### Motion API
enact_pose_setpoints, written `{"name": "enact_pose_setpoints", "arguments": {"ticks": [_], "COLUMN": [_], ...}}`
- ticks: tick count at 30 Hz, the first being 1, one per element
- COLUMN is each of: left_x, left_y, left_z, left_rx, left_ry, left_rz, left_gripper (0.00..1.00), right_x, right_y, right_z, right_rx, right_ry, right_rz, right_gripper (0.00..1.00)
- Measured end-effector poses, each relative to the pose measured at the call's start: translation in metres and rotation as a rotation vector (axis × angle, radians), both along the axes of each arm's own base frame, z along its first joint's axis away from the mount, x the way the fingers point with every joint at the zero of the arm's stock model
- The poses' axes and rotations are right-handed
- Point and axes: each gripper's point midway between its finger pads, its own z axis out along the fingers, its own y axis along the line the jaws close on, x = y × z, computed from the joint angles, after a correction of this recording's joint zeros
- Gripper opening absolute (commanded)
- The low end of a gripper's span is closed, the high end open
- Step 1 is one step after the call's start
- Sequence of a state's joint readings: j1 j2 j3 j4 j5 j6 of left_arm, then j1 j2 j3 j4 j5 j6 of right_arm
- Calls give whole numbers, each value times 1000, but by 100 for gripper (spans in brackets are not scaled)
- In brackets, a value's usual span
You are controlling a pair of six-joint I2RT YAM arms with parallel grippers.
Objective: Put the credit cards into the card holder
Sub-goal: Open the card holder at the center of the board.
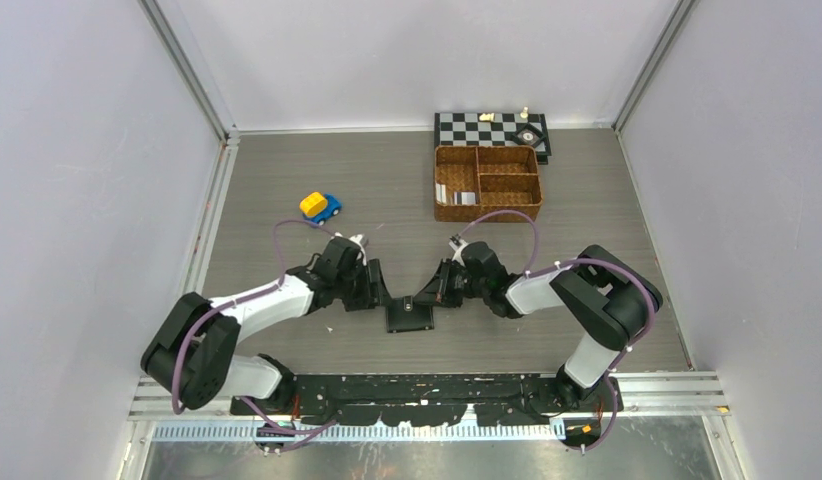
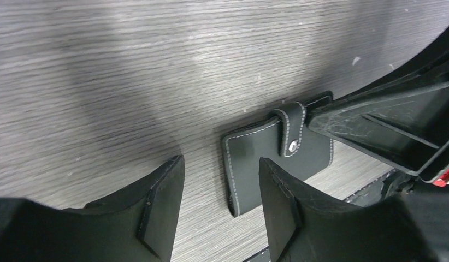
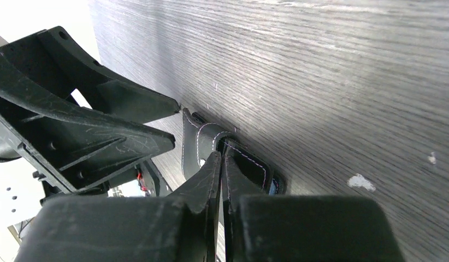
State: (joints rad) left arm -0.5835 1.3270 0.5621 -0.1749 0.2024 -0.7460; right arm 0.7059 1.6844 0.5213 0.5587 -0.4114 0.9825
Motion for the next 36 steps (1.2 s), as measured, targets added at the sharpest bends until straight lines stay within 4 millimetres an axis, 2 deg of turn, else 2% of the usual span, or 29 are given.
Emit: {"name": "enact_pose_setpoints", "arguments": {"ticks": [8,12,17,36], "left_x": [6,8,9,10], "left_y": [-20,-24,-22,-18], "left_z": [1,-1,-5,-13], "left_rx": [-50,-41,7,61], "left_ry": [-9,-8,-2,12], "left_rz": [-33,-42,-41,-52], "left_gripper": [55,42,35,23], "right_x": [5,7,8,9], "right_y": [4,6,7,12], "right_z": [-1,-1,-1,0], "right_rx": [35,61,82,105], "right_ry": [18,24,28,29], "right_rz": [-38,-52,-64,-71], "right_gripper": [16,18,18,21]}}
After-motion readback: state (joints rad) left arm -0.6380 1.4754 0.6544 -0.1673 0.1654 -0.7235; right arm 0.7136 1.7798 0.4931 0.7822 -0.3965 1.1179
